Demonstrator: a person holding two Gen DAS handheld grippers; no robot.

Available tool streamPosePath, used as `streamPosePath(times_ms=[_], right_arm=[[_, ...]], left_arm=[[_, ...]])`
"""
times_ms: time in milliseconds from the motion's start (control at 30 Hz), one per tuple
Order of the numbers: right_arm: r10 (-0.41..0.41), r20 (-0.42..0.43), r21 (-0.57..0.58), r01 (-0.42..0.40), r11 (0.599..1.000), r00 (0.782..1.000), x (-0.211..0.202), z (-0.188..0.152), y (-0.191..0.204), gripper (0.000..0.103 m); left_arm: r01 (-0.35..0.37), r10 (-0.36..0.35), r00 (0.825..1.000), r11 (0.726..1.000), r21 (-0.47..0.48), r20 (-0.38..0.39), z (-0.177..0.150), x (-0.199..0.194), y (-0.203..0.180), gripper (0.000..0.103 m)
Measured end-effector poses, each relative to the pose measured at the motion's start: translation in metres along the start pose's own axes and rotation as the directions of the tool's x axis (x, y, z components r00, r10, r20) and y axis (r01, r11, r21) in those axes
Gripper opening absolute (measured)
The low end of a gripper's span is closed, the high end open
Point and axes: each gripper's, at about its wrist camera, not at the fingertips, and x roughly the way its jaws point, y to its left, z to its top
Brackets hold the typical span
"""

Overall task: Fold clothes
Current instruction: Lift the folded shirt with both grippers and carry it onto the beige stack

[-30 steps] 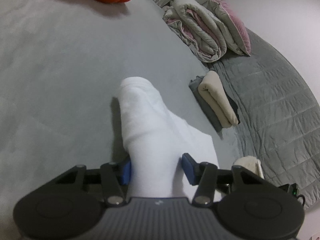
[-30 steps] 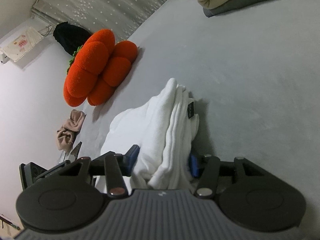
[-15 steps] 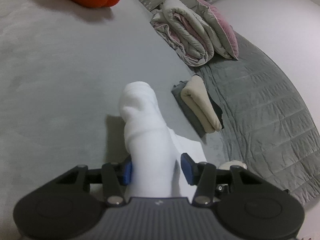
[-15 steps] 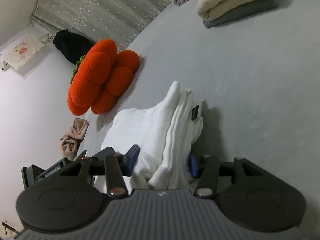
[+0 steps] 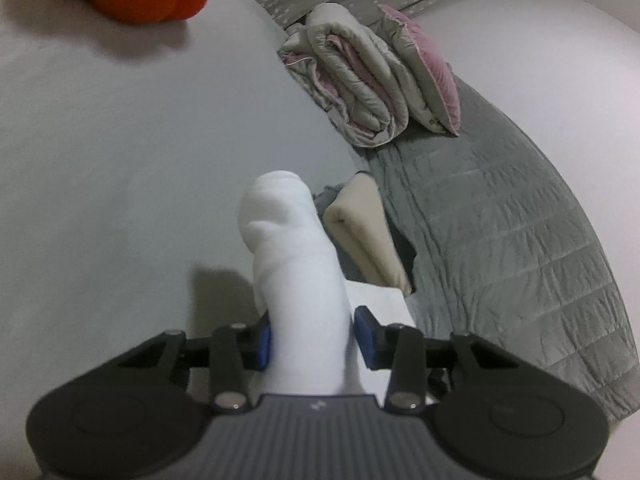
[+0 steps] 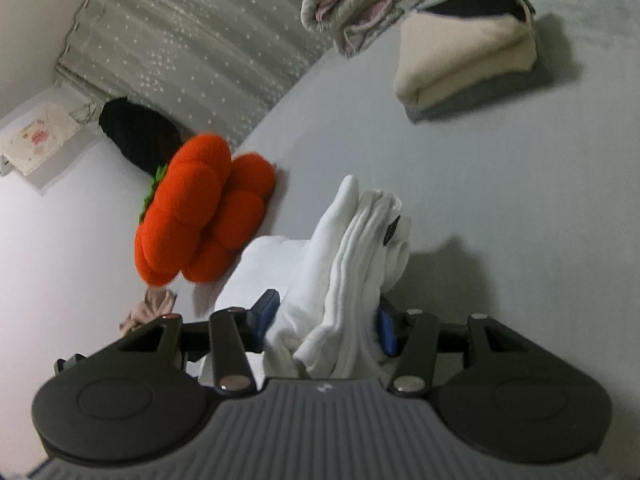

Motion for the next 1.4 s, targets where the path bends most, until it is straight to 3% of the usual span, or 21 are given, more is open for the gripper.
streamPosePath(times_ms=[267, 567, 767, 933, 1167, 1300, 1400], right_arm=[[0.015, 0.134, 0.009, -0.016, 1.000, 0.991, 0.005, 0.046, 0.006, 0.054], [0.001, 0.299, -0.001, -0.001, 1.000, 0.954, 0.017, 0.103, -0.004, 0.054], [0.004, 0.417, -0.022, 0.006, 1.000, 0.909, 0.026, 0.129, -0.026, 0.054], [-0.008, 0.523, -0.046, 0.038, 0.998, 0.852, 0.028, 0.137, -0.049, 0.054], [-0.017, 0.614, -0.064, 0.072, 0.995, 0.789, 0.030, 0.133, -0.084, 0.054], [-0.026, 0.640, -0.028, 0.057, 0.998, 0.768, 0.020, 0.138, -0.103, 0.054], [-0.039, 0.651, 0.000, 0.052, 0.999, 0.758, 0.020, 0.140, -0.116, 0.054]], left_arm=[[0.069, -0.070, 0.997, 0.996, 0.061, 0.017, 0.048, 0.042, -0.050, 0.036], [0.133, -0.134, 0.991, 0.982, 0.137, 0.003, 0.098, 0.117, -0.095, 0.036], [0.187, -0.185, 0.982, 0.965, 0.183, -0.029, 0.124, 0.173, -0.115, 0.036], [0.239, -0.230, 0.971, 0.948, 0.212, -0.066, 0.137, 0.223, -0.130, 0.036], [0.320, -0.300, 0.947, 0.916, 0.242, -0.116, 0.130, 0.273, -0.145, 0.036], [0.358, -0.336, 0.933, 0.905, 0.228, -0.131, 0.117, 0.297, -0.142, 0.036], [0.345, -0.325, 0.938, 0.912, 0.224, -0.122, 0.108, 0.311, -0.132, 0.036]])
